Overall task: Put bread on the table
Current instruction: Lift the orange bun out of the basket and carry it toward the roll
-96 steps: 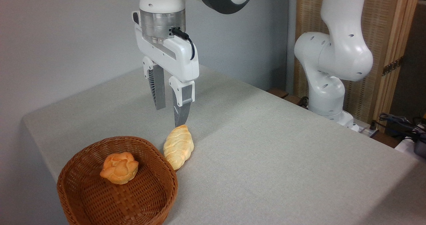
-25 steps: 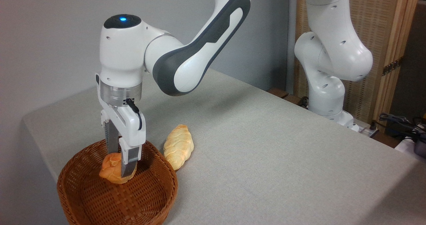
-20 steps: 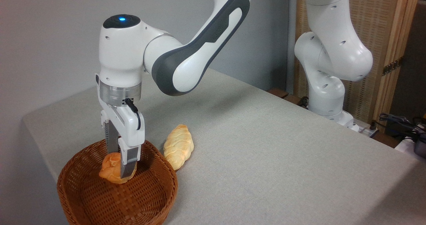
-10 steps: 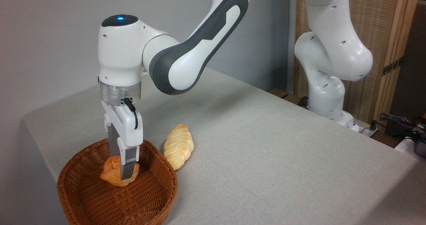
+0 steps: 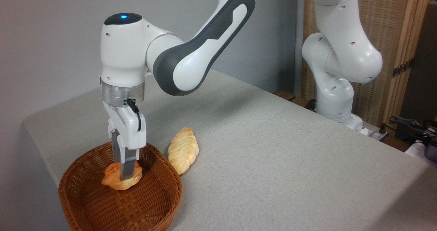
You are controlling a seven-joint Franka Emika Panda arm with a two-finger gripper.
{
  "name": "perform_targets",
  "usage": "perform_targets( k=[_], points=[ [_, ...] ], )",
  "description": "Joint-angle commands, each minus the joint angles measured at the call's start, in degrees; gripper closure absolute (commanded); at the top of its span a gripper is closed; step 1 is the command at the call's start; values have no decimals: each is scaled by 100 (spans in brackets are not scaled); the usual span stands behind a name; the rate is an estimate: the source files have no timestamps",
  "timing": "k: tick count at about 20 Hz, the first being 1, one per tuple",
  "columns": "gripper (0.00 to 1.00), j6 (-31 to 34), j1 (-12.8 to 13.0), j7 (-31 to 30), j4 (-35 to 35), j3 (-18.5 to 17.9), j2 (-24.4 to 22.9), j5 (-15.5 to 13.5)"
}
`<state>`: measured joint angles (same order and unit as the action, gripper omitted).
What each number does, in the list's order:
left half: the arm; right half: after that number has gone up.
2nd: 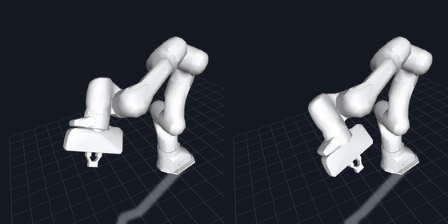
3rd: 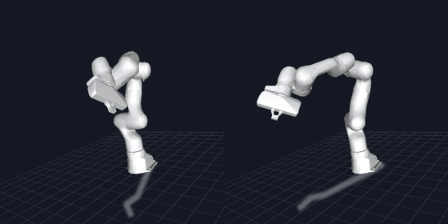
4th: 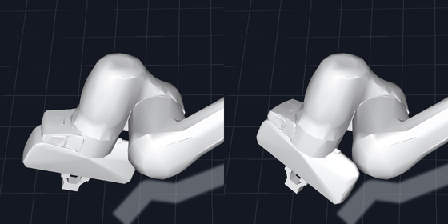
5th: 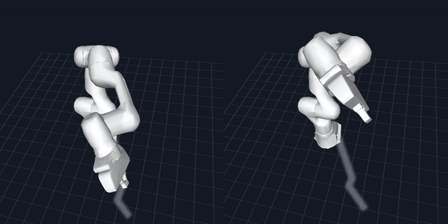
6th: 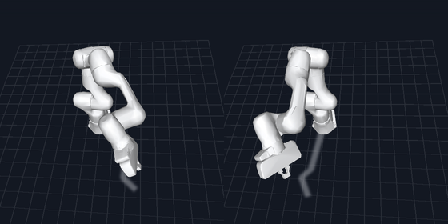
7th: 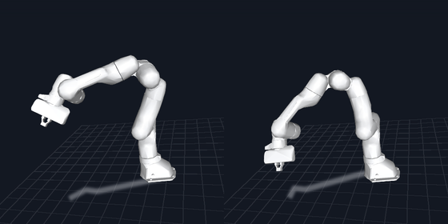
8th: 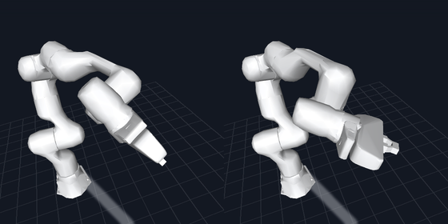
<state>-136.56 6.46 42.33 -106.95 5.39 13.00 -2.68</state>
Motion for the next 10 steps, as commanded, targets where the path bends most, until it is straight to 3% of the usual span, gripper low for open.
perform_targets(
  k=[1, 6, 10],
  points=[
    [61, 60, -14, -93, 34, -29, -191, 57],
    [61, 699, -14, -286, 25, -64, -912, -22],
    [55, 1779, -14, -603, -10, -64, -1352, -92]
  ],
)
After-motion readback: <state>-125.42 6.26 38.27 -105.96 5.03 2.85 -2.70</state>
